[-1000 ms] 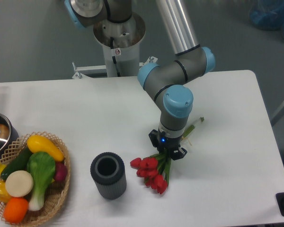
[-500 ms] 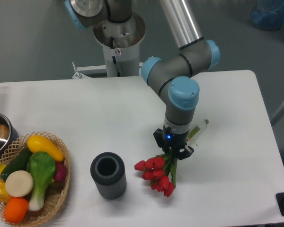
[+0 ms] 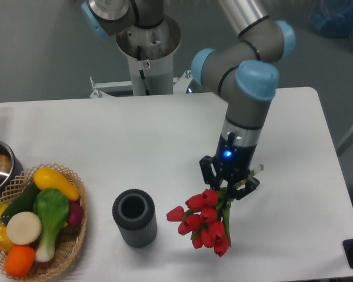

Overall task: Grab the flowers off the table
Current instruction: 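Lift the grasped red tulips up off the table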

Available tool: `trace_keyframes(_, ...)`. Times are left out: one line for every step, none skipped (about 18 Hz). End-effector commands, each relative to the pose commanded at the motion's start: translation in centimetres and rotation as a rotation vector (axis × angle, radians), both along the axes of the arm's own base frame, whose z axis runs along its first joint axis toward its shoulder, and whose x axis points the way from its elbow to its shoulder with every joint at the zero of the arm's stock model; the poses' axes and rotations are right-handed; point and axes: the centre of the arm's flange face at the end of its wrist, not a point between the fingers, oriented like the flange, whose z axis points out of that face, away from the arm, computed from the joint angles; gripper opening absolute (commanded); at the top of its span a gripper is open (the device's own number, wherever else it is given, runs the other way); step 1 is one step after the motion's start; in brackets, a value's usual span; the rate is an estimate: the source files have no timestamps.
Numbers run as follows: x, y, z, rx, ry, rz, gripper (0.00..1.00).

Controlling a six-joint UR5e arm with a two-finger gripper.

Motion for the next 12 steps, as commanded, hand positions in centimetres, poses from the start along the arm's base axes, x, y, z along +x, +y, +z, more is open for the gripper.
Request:
trace_keyframes(-0.5, -0.7, 0.5, 0.038, -0.025, 0.010, 0.33)
trace_keyframes(-0.6, -1.0, 1.2, 0.071, -0.046, 0.016, 0.33)
trace_keyframes(-0.8, -1.4, 1.8, 0.096, -0.055, 0.019, 0.33)
trace_keyframes(-1.0, -1.7, 2.0, 0.112, -0.061, 0.018, 0.33)
trace_keyframes(-0.9, -1.8, 2.4, 0.120, -0.059, 0.017, 0.33)
trace_keyframes(-1.0, -2.2, 2.6, 0.121, -0.056, 0.023, 0.33)
trace_keyframes(-1.0, -2.3, 2.8, 0.124, -0.054, 0.024, 0.33)
trace_keyframes(-1.0, -2.3, 2.8, 0.125, -0.054, 0.023, 0.33)
trace_keyframes(-1.1, -2.4, 3.0, 0.126, -0.051, 0.026, 0.33)
trace_keyframes(-1.1, -2.5, 3.1, 0.127, -0.051, 0.029, 0.33)
trace_keyframes(-1.2, -2.5, 3.1, 0.127, -0.051, 0.029, 0.33)
trace_keyframes(-1.2, -2.5, 3.2, 0.129, -0.050, 0.028, 0.33)
